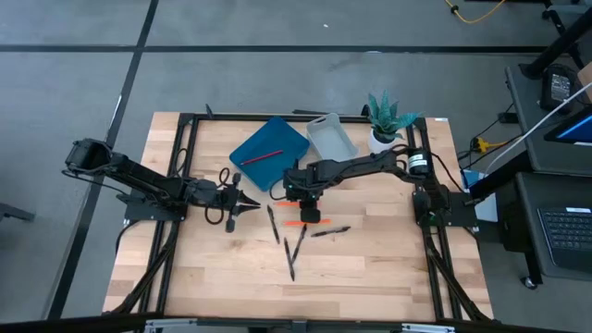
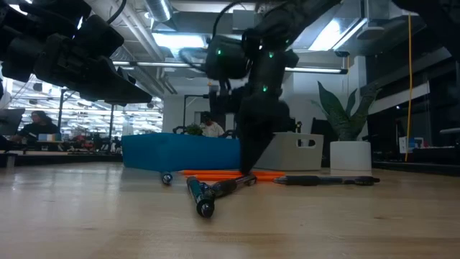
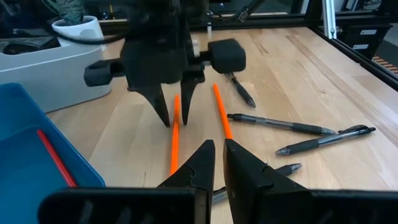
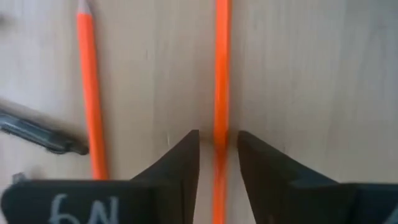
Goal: Sort pens & pencils
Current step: Put the orange pencil into the blue bin
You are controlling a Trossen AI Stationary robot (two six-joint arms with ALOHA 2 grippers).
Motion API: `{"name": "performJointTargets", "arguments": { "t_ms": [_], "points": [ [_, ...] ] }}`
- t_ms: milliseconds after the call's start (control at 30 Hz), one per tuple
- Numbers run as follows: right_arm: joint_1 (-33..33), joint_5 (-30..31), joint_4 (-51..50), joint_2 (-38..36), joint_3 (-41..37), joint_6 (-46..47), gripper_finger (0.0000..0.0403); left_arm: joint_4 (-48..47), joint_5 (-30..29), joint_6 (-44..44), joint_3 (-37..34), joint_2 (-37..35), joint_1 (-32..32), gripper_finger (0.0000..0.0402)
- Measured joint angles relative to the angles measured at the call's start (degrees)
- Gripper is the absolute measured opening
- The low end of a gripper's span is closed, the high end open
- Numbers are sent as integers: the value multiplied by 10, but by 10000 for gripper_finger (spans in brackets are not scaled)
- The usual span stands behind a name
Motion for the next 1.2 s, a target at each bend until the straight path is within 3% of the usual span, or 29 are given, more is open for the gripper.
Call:
{"name": "performJointTargets", "arguments": {
  "t_ms": [267,600,800,1200],
  "points": [
    [0,-1,-5,17,1,-14,93,-10,0,0,0,0,0,27],
    [-1,-2,-18,19,5,-16,11,-10,0,0,0,0,0,27],
    [-1,-2,-20,19,5,-16,27,-10,0,0,0,0,0,27],
    [-3,-36,-31,18,5,-13,9,-10,0,-1,0,0,0,27]
  ]
}}
